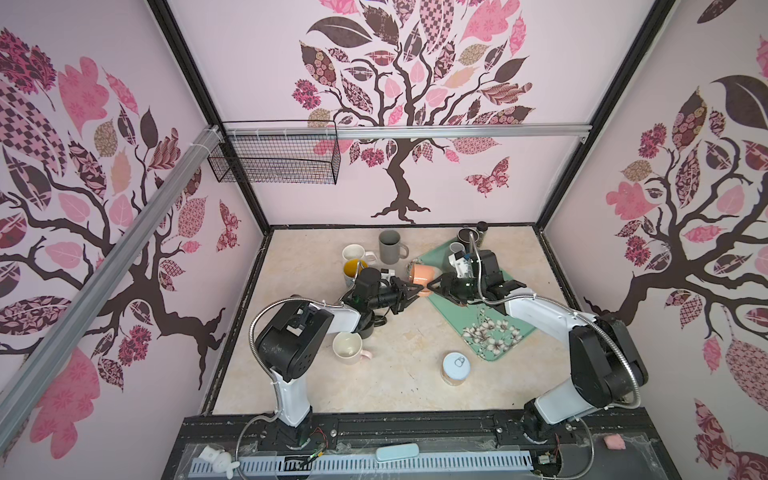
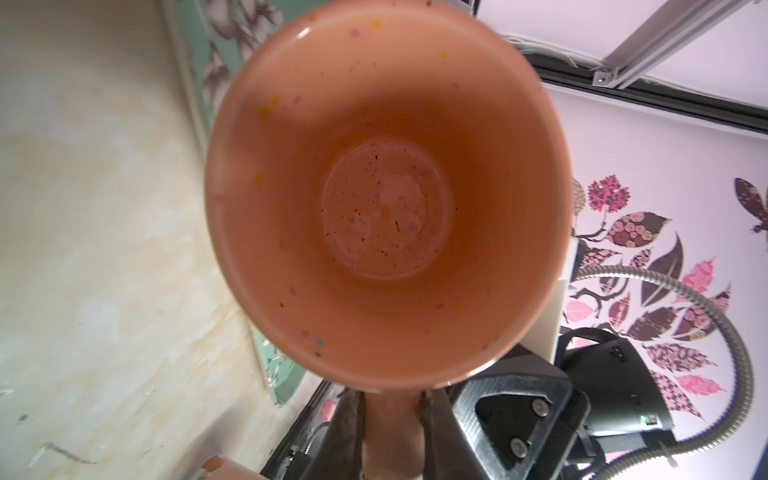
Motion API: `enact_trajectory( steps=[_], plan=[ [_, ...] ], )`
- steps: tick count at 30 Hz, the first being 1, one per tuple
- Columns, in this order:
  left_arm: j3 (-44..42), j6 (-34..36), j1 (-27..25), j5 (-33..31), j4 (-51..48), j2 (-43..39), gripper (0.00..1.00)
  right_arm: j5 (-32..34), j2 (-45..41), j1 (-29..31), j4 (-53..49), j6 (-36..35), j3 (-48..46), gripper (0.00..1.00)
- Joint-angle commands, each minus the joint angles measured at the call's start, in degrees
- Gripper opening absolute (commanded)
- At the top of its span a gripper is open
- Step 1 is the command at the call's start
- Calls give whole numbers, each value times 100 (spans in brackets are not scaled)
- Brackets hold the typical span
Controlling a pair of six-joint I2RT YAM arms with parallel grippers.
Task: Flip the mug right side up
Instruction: 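Rotate the mug upright with left gripper while right gripper releases the base, then lower the upright cream-and-pink mug onto the table beside the grey mug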
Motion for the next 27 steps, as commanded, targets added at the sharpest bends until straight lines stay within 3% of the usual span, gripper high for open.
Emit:
enact_trajectory(
  steps=[1, 6, 10, 13, 27],
  plan=[
    [206, 679, 11, -85, -104, -349, 0, 203, -75, -59, -388, -424, 257, 45],
    [519, 1445, 3, -363, -1300, -525, 0, 251, -248, -191, -482, -505, 221, 45],
    [1243, 2896, -85, -1050, -3486, -807, 0, 388, -538, -355, -565, -590, 103, 46],
    [1753, 3614, -187, -1645, -4574, -848, 0, 458, -752, -460, -574, -627, -46, 46],
    [3613, 5354, -827, -4592, -7183, -62, 0, 491, -1173, -508, -712, -777, -442, 46]
  ],
)
